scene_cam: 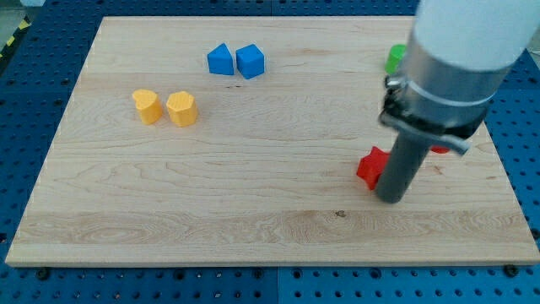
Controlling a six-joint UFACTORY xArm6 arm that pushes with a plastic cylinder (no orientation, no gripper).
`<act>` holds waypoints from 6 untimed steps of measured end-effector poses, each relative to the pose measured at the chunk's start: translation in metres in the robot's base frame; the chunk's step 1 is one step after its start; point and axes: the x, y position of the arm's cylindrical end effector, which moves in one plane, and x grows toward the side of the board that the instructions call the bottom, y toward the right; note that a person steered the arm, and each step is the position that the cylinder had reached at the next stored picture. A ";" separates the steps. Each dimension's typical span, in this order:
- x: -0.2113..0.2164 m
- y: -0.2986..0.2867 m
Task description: Move the red star a bit up
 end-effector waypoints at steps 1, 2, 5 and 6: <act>-0.041 0.024; -0.031 0.015; 0.022 -0.069; -0.023 -0.012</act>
